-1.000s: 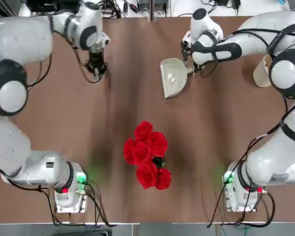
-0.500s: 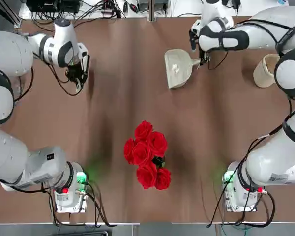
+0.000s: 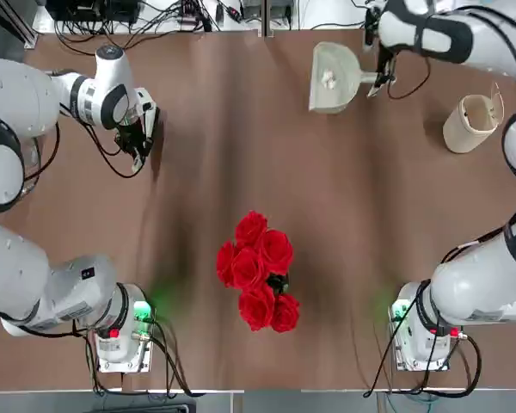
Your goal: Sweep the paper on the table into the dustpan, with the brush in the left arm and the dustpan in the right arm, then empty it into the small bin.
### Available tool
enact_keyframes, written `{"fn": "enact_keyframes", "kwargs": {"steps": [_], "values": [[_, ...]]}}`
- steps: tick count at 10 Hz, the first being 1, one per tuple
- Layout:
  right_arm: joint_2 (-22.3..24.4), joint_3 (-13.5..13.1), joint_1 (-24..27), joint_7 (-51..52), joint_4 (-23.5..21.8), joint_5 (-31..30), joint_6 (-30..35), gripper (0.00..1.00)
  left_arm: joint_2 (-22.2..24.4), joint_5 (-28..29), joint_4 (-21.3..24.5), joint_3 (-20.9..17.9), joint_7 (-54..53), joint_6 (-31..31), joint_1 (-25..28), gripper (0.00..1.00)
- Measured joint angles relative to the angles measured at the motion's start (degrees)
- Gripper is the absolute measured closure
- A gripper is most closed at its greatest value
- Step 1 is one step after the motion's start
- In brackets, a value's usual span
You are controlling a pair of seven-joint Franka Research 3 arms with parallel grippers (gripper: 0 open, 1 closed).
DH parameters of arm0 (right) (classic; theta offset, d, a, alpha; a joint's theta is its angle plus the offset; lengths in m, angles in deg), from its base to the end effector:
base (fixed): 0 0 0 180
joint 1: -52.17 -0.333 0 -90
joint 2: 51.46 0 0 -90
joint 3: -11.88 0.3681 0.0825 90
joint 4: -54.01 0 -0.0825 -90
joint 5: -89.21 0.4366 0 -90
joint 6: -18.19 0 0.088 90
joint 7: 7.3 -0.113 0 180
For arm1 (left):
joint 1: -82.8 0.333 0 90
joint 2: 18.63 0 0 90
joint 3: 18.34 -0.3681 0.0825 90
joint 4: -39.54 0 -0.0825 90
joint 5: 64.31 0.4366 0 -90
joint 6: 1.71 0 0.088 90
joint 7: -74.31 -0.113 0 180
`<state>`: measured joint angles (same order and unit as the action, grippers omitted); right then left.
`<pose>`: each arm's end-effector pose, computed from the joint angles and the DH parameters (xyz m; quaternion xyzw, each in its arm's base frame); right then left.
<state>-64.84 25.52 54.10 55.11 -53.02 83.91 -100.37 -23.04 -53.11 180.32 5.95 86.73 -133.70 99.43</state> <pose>0.6565 0.1221 0.4104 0.7858 0.6183 -0.0167 0.0065 0.4844 -0.0621 0.2557 -0.9922 0.0330 0.0997 0.0675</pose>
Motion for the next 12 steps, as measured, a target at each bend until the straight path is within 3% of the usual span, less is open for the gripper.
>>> {"fn": "enact_keyframes", "kwargs": {"steps": [2,4,6,8,12], "values": [[3.0,-2.1,2.3,-1.6,0.1,1.7,0.1,0.67,-1.6,0.0,0.0,0.0,0.0,-0.7,0.0,0.73],[5.4,-2.3,4.9,-8.4,1.2,1.9,2.7,0.67,-2.1,0.0,0.0,0.0,0.0,-1.0,0.0,0.73],[6.1,-2.4,6.3,-19.4,5.5,2.0,9.1,0.67,-2.1,0.0,-0.4,0.0,0.0,-1.1,0.0,0.69],[6.0,-2.4,7.6,-28.4,8.1,2.0,10.2,0.67,-2.1,0.0,-0.6,0.0,0.1,-1.1,0.0,0.63],[5.7,-2.5,8.2,-50.8,8.3,2.2,10.2,0.67,-1.2,0.0,-3.2,0.0,0.4,-1.0,0.0,0.06]]}}
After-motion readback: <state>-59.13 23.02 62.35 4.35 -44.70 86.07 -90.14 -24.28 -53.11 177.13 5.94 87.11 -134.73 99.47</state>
